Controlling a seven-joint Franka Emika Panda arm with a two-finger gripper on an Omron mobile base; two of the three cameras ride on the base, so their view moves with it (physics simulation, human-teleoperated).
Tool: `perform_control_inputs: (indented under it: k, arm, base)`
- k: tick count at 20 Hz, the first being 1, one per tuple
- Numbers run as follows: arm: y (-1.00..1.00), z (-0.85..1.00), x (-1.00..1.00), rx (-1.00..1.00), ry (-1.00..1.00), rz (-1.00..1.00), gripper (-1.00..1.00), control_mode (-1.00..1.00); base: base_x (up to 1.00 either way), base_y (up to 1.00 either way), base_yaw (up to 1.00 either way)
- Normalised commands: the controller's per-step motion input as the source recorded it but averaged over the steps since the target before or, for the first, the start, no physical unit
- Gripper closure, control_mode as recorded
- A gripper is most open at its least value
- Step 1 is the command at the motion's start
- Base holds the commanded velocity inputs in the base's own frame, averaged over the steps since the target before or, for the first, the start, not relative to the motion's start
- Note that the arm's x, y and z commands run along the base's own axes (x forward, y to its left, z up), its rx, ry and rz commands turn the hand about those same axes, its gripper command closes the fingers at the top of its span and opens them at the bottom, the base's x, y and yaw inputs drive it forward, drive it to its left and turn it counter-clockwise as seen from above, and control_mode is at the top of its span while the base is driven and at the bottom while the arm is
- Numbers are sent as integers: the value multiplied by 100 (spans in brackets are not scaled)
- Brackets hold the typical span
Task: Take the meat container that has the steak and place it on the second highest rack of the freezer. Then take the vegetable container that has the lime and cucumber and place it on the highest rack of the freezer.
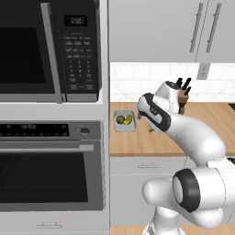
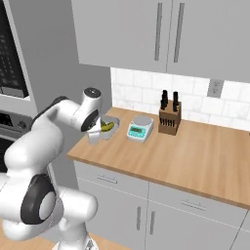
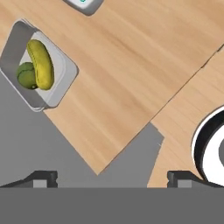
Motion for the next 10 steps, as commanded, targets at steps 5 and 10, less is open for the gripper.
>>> perform_control_inputs:
  k: [5,10]
  arm:
    - [-6,-34,63,0,6,0,-100,-100]
    - [0,-18,59,0,6,0,-100,-100]
  base:
    - [0,0,0]
    - [0,0,0]
